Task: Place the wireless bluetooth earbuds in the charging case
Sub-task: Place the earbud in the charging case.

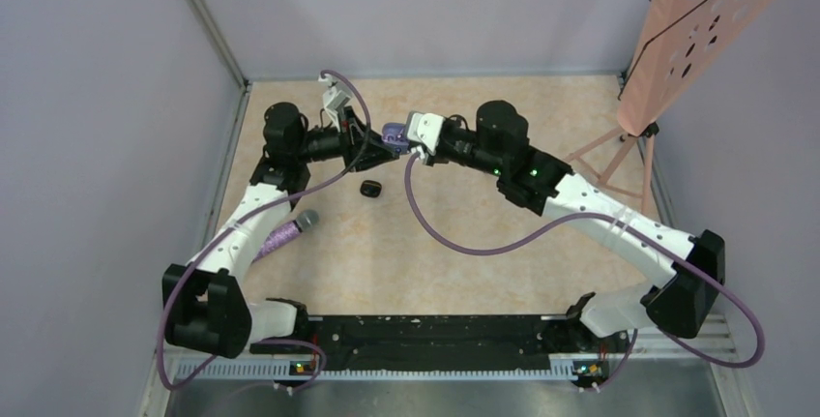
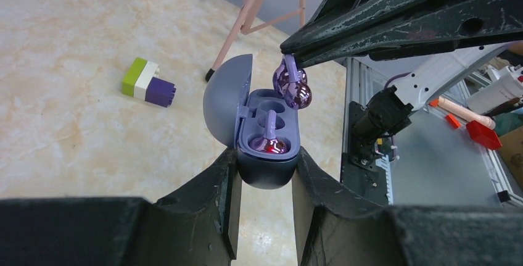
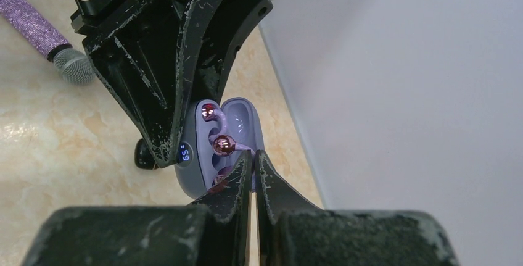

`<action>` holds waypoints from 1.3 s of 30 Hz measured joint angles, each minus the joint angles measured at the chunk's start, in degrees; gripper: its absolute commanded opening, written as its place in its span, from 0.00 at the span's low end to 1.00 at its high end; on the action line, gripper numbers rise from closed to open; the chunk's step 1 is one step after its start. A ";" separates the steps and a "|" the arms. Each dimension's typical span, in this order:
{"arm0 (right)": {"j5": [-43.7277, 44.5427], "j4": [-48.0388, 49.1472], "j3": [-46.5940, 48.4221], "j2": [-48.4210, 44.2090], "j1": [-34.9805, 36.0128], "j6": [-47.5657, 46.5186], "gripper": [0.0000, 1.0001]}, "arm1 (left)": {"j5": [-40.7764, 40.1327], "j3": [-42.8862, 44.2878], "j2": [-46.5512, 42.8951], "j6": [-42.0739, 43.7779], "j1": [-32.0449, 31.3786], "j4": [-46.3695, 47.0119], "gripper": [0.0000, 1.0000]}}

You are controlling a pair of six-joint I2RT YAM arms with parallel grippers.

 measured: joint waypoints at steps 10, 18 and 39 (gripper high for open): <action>2.19 1.51 -0.68 0.00 0.57 -1.22 0.00 | 0.00 0.00 -0.26 -2.97 0.00 2.99 0.00; 3.15 2.43 -0.74 0.00 0.61 -1.38 0.00 | -0.20 0.00 -0.26 -5.16 0.66 4.59 0.00; 4.76 3.37 -1.49 0.00 1.95 -1.16 0.00 | -0.24 -0.52 -0.74 -6.64 1.09 5.20 0.00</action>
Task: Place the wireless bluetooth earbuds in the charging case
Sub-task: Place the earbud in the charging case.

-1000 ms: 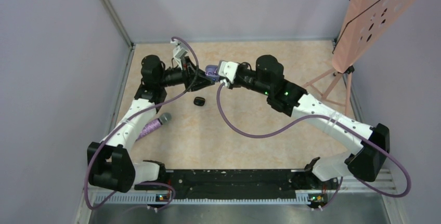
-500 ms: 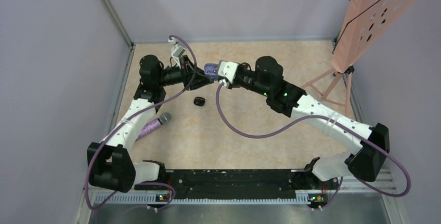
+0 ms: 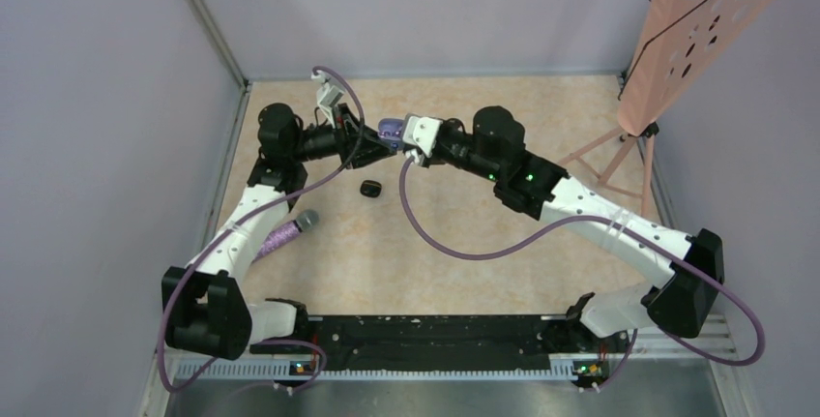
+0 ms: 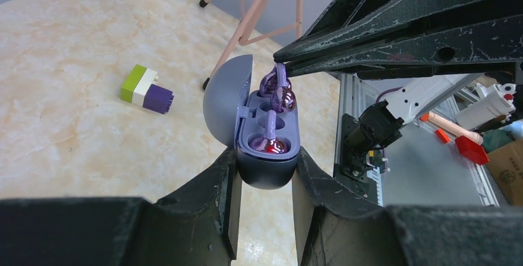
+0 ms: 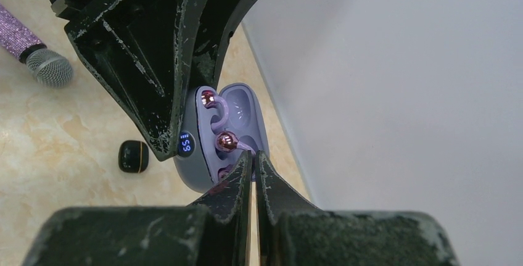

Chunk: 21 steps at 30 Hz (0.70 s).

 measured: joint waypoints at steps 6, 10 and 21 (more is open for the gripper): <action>1.11 -0.79 0.00 0.04 0.09 -0.31 0.00 | 0.00 -0.02 0.00 0.00 0.09 0.00 0.00; 1.05 -0.92 0.00 0.07 0.11 -0.87 0.00 | 0.00 -0.02 0.00 0.00 0.09 0.00 0.00; -1.09 -2.54 0.02 0.68 0.44 -1.90 0.17 | 0.00 -0.31 0.00 0.50 0.09 -0.07 0.00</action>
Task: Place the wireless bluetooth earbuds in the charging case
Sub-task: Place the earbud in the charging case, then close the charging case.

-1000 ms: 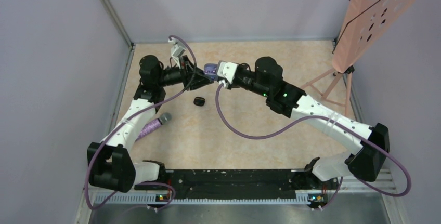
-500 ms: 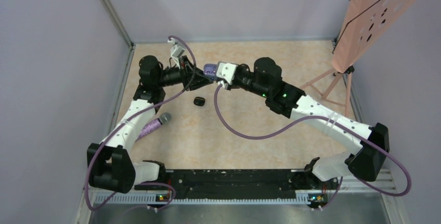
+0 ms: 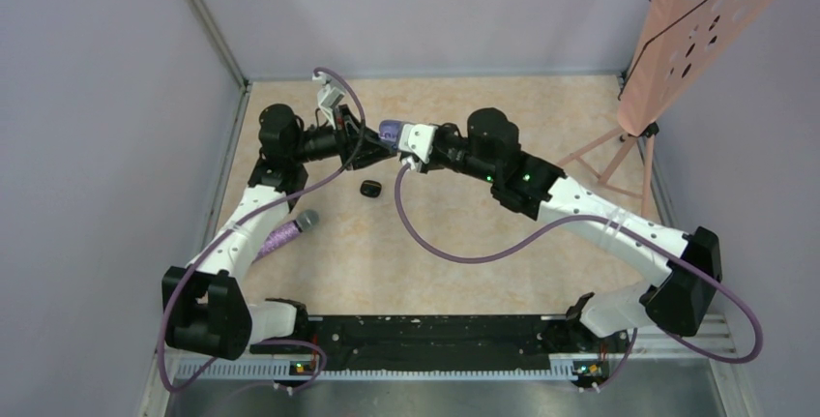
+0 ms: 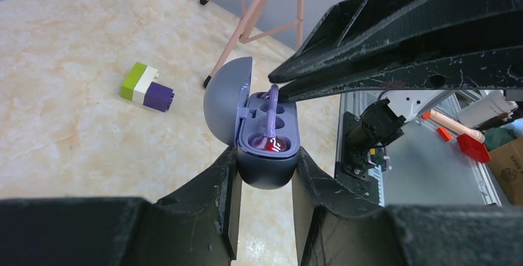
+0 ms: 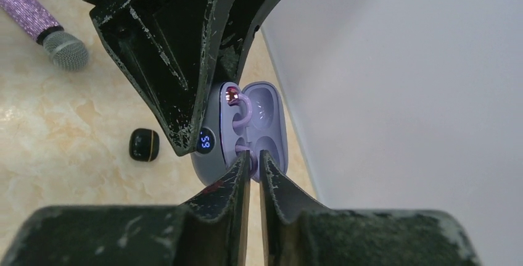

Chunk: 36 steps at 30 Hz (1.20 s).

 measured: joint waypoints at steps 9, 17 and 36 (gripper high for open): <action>-8.31 -11.19 7.23 -0.04 -2.01 5.66 0.78 | 0.07 -0.50 0.00 4.13 0.07 -1.49 0.00; -18.56 -24.70 16.20 2.95 -8.85 9.25 0.85 | 2.56 -0.04 0.00 12.76 -0.20 -6.99 0.00; -24.87 -27.28 15.58 8.20 -9.14 10.75 0.78 | -3.04 4.81 1.31 16.87 -1.38 -18.25 0.00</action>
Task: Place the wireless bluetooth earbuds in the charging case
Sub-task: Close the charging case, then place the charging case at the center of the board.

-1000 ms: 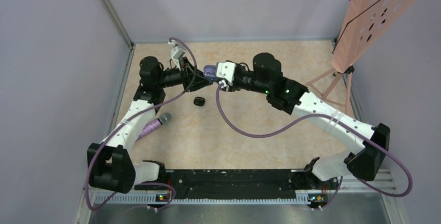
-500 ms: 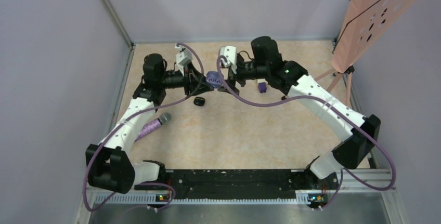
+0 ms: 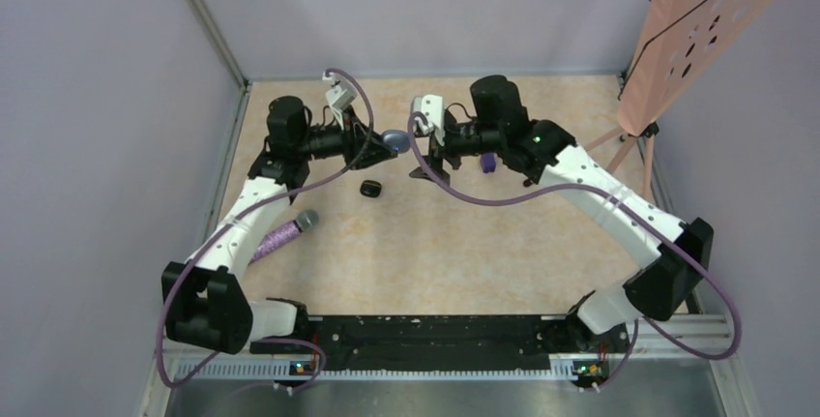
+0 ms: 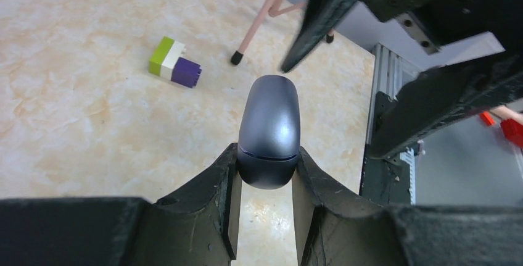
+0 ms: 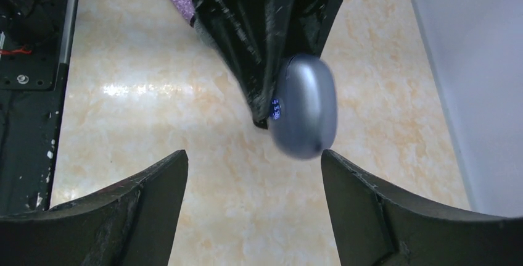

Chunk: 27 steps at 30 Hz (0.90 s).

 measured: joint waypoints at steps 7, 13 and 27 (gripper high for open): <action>14.64 2.69 -9.05 -10.03 -0.13 5.53 0.85 | -0.46 -1.57 2.54 -0.57 1.29 -0.13 0.00; 24.20 -0.79 -15.85 -14.97 -1.88 11.17 0.89 | 4.68 -6.25 11.32 6.51 0.83 -10.27 0.01; 29.03 -5.62 -27.21 -19.89 -1.88 13.00 0.89 | -5.49 4.46 33.14 25.51 -6.80 -40.37 0.34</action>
